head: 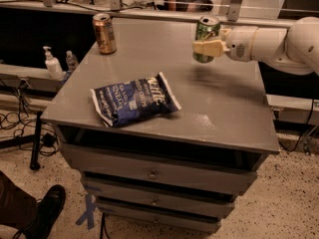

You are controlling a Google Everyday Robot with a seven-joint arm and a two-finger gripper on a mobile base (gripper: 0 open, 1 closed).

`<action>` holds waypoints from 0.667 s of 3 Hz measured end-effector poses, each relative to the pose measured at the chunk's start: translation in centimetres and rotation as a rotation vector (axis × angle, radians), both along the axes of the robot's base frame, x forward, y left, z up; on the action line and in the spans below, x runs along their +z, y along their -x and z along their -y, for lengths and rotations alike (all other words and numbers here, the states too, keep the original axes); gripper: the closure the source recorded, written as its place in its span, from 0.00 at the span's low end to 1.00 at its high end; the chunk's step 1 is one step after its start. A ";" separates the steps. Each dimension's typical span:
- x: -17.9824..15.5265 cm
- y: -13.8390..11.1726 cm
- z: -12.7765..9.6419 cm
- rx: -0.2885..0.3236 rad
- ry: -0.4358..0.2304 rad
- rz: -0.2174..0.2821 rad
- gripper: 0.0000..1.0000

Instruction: Move green can near orange can

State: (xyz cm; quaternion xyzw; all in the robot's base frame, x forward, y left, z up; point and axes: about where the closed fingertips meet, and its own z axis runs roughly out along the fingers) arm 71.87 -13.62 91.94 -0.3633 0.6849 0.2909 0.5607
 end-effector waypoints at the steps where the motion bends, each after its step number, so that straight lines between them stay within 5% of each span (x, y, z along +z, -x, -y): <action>1: 0.1 -0.2 -0.5 0.004 -0.003 0.002 1.00; 2: 0.7 -2.3 -3.8 0.015 -0.047 0.000 1.00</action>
Offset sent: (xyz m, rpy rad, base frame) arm 0.0576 0.0862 0.0182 0.1212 0.0016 0.0214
